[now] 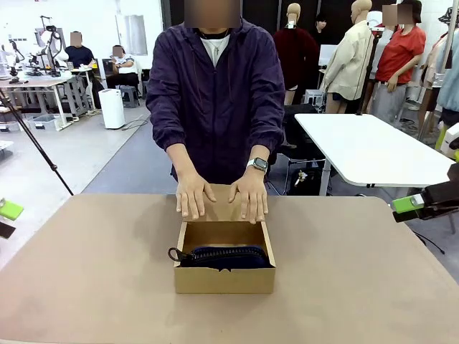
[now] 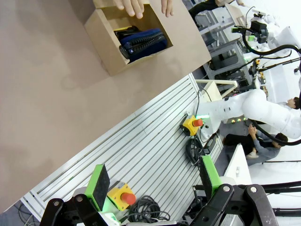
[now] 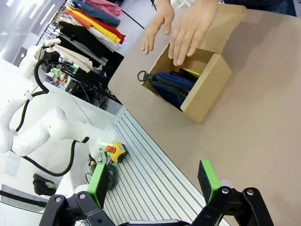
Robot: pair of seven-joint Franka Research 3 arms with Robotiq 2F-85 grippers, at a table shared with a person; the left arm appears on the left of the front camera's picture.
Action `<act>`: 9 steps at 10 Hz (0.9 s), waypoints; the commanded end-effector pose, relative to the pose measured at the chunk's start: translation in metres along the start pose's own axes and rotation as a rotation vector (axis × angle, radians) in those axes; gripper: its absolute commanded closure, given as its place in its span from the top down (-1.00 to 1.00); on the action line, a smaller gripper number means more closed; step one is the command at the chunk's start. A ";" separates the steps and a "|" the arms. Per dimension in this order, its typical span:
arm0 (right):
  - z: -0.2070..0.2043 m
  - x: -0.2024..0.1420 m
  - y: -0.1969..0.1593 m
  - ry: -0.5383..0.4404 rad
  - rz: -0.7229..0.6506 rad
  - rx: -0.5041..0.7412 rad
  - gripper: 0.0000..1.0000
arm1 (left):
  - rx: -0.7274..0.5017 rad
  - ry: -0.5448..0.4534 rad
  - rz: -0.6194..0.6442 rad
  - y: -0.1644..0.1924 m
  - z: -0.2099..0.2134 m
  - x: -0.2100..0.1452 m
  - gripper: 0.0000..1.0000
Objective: Pack the items into the box.
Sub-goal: Close the Mailer Box.
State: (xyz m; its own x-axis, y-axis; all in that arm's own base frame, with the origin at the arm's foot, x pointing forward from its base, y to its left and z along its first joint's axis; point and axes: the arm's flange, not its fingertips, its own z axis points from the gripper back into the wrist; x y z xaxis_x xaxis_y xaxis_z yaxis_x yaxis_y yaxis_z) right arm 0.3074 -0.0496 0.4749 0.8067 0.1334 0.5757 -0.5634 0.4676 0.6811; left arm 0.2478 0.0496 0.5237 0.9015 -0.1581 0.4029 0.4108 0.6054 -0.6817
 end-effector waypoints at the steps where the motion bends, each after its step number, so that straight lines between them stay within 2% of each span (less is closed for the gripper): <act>1: -0.005 0.009 -0.004 0.017 0.002 -0.033 1.00 | 0.026 0.002 -0.014 -0.001 -0.005 0.011 1.00; 4: -0.071 0.056 -0.043 0.072 0.082 -0.244 1.00 | 0.273 -0.074 0.046 0.029 -0.048 0.078 1.00; 6: -0.118 0.066 -0.072 0.081 0.120 -0.267 1.00 | 0.251 -0.034 0.027 0.061 -0.095 0.103 1.00; 8: -0.133 0.064 -0.084 0.037 0.091 -0.241 1.00 | 0.147 -0.052 0.045 0.082 -0.118 0.110 1.00; 9: -0.117 0.057 -0.083 0.072 0.048 -0.215 1.00 | 0.280 -0.021 0.018 0.059 -0.105 0.092 1.00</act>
State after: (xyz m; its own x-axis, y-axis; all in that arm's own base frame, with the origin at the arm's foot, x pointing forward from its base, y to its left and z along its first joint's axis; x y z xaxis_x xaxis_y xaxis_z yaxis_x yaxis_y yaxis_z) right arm 0.4247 0.0357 0.3900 0.7987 0.2397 0.5519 -0.5475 0.6700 0.5014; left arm 0.3871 -0.0203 0.4350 0.9143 -0.1232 0.3860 0.3290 0.7817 -0.5299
